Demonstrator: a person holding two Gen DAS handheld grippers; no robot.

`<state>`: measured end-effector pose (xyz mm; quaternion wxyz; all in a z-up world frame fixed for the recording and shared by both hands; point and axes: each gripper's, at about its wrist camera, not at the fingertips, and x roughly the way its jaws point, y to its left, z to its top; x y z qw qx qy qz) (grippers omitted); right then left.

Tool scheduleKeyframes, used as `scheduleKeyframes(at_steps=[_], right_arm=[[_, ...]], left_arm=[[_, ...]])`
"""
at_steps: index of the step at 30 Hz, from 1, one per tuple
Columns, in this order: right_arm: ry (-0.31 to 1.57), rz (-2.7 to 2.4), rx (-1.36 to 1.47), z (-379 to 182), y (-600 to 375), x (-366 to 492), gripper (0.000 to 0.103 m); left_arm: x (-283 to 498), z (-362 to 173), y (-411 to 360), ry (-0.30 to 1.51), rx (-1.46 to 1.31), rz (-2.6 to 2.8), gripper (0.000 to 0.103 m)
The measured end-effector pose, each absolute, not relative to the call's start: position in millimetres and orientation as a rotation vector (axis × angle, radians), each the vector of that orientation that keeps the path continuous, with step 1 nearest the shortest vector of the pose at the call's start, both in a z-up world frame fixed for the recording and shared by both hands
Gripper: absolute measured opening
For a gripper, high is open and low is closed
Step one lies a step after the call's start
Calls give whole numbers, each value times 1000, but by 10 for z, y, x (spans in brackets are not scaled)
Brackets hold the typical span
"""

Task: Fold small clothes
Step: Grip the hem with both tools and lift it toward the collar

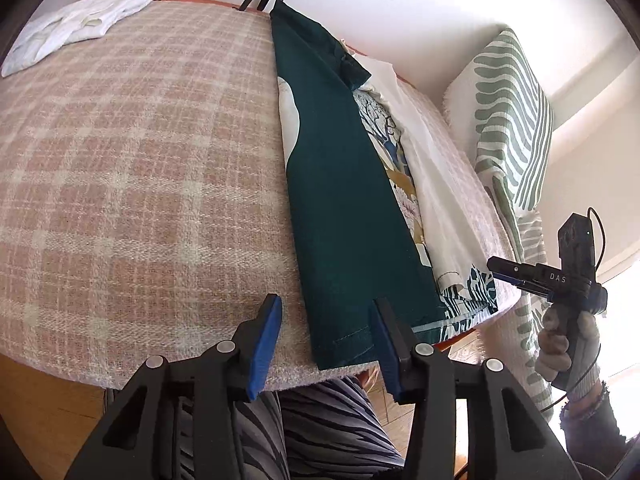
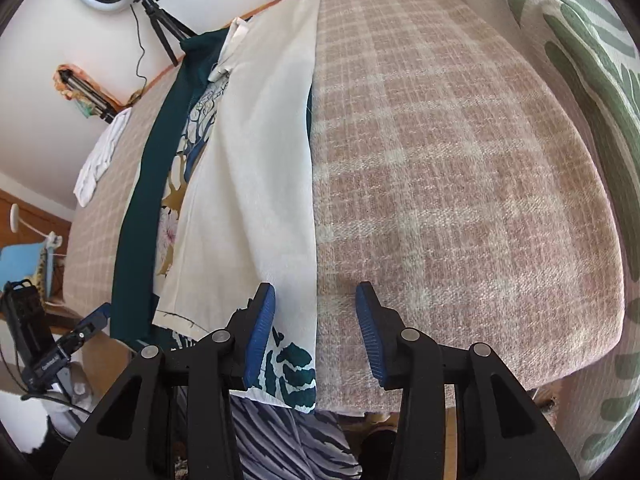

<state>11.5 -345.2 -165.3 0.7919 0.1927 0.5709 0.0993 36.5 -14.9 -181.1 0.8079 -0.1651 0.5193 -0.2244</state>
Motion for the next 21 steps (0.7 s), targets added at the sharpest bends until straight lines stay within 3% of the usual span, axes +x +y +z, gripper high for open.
scheduleKeyframes(at_steps=[4, 7, 9, 10, 11, 21], right_arm=[[1231, 293, 465, -1709, -3420, 15, 41], [1198, 320, 456, -1705, -3376, 2, 43], [1195, 358, 469, -1725, -3343, 37, 36], [1216, 378, 483, -1779, -3312, 68, 12], [1237, 374, 483, -1834, -3295, 77, 1], [1133, 406, 592, -1603, -3497, -254, 0]], left_arm=[[385, -1852, -185, 1133, -382, -497, 31], [410, -1891, -242, 1140, -377, -503, 6], [443, -1919, -246, 1145, -396, -499, 0], [454, -1920, -246, 1150, -406, -504, 0], [457, -1903, -244, 1146, -405, -505, 0], [187, -1560, -21, 1083, -338, -500, 0]])
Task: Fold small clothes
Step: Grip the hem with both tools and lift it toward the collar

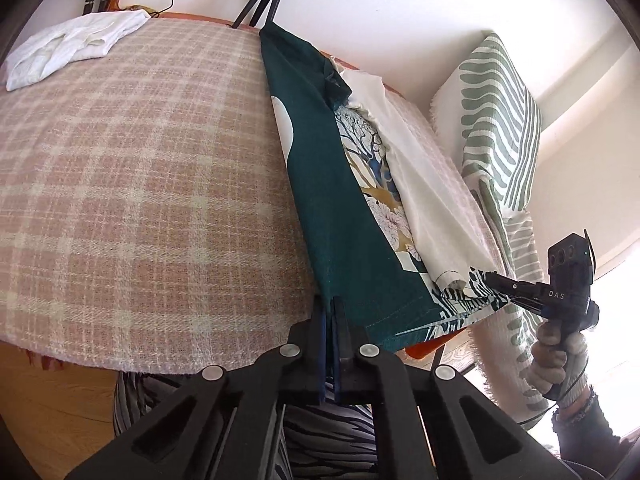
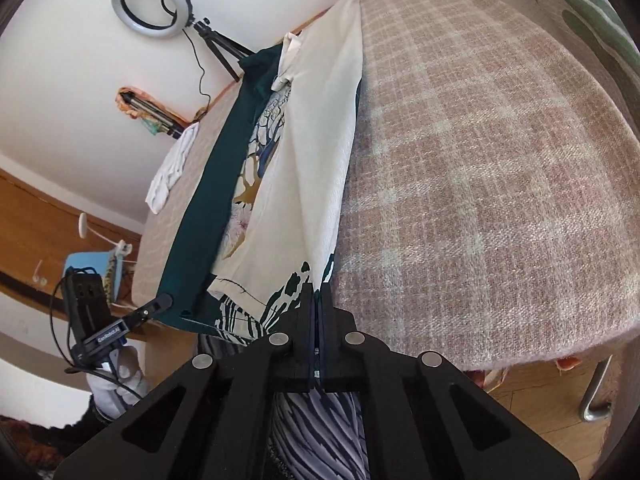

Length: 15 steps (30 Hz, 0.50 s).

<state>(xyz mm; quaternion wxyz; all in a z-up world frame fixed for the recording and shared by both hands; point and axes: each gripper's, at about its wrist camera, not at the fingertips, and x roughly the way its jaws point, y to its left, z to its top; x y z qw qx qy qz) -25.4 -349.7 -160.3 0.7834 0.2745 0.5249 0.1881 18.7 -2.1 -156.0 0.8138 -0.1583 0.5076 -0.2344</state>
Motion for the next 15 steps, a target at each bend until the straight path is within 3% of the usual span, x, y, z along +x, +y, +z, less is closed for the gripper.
scheduleKeyframes(at_steps=[9, 15], right_arm=[[1205, 380, 667, -1880, -3417, -498, 0], [1150, 431, 680, -1621, -3405, -292, 0]], left_arm=[[-1, -1752, 26, 1163, -339, -496, 0], [182, -1509, 34, 1104, -332, -515, 0]])
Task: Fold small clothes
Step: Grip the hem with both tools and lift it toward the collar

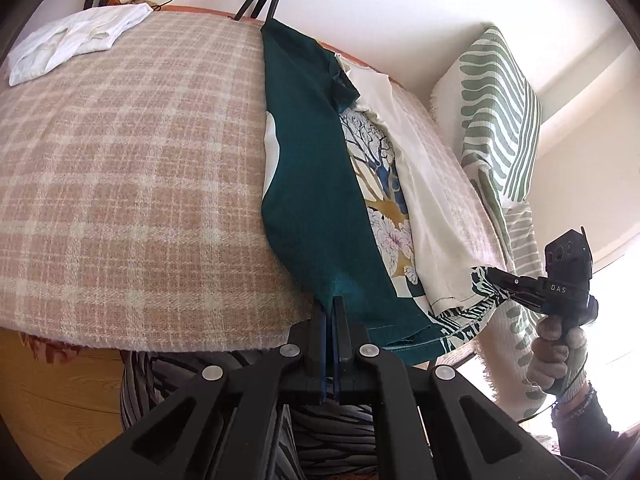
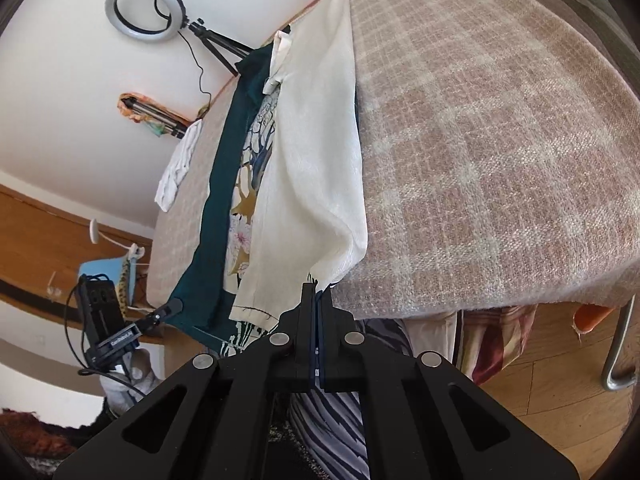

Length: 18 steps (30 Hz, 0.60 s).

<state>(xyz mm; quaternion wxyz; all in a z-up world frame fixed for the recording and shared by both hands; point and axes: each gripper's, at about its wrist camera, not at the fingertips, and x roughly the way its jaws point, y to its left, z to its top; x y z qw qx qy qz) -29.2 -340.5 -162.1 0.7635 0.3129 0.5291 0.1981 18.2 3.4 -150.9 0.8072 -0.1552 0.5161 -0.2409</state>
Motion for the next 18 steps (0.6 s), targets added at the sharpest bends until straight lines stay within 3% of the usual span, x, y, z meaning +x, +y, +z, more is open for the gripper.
scheduleKeyframes(at_steps=[9, 18], right_arm=[[1042, 397, 637, -1308, -3404, 299, 0], [1054, 301, 608, -1502, -3454, 970, 0]], left_arm=[[798, -1217, -66, 1003, -276, -510, 0], [1490, -1360, -219, 994, -226, -462, 0]])
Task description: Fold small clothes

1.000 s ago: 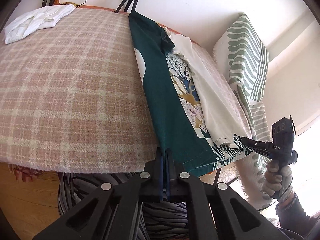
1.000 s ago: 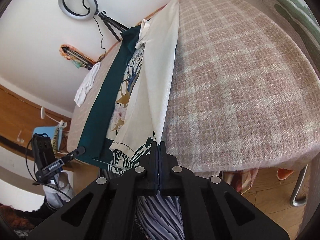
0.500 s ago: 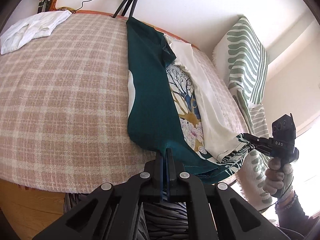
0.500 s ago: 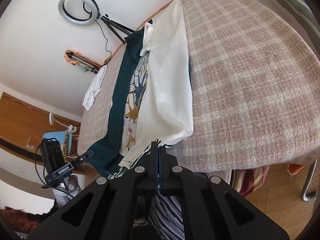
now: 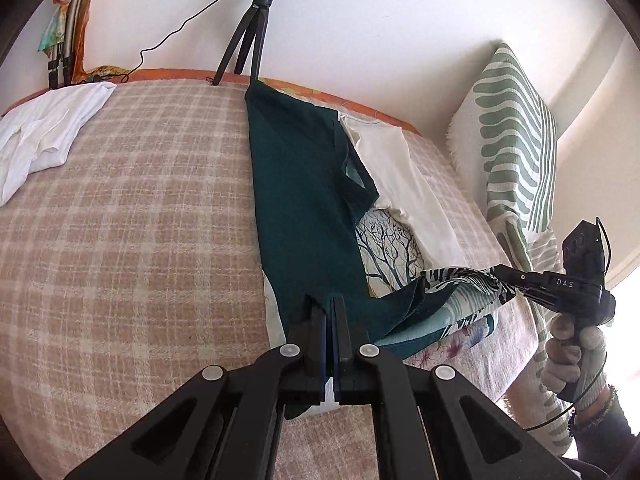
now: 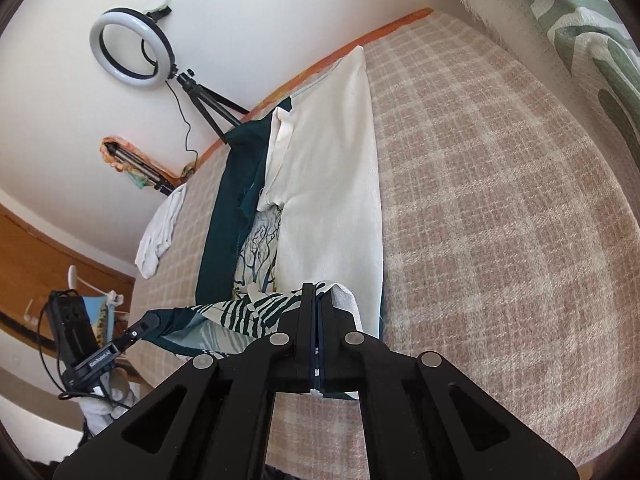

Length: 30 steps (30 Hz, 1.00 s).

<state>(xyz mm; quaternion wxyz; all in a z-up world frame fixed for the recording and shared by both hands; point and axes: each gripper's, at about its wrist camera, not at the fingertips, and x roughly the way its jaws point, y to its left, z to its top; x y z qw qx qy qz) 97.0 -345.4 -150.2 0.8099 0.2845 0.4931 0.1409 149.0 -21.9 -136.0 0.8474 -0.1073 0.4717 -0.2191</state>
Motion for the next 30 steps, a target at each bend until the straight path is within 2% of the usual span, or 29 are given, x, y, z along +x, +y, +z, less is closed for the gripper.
scheduleKeyframes(at_steps=[10, 12, 13, 14, 15, 16, 17, 18, 24, 30], right_arm=[[1108, 262, 552, -1707, -3447, 1295, 0], [1106, 256, 521, -1691, -3437, 1322, 0], [1104, 256, 500, -1670, -3428, 1330, 1], [1104, 251, 473, -1638, -3416, 1331, 3], [1110, 246, 443, -1604, -3404, 1334, 6], [1107, 248, 424, -1560, -3399, 1327, 15], [1087, 250, 408, -1499, -3404, 1295, 24], [1066, 251, 389, -1432, -3409, 1258, 26], [1015, 330, 315, -1202, -3330, 973, 26], [1082, 397, 224, -1430, -3025, 923, 26]], left_arm=[[1859, -1633, -286, 1011, -200, -409, 0], [1900, -1642, -274, 998, -207, -397, 12], [1905, -1620, -273, 987, -197, -395, 21], [1903, -1585, -280, 971, -175, -393, 23], [1894, -1534, -287, 952, -144, -385, 25], [1876, -1481, -285, 930, -121, -380, 28], [1852, -1430, -277, 912, -107, -381, 29], [1824, -1377, -269, 895, -93, -380, 29], [1599, -1262, -246, 874, -44, -466, 28], [1617, -1514, -433, 965, -10, -504, 28]])
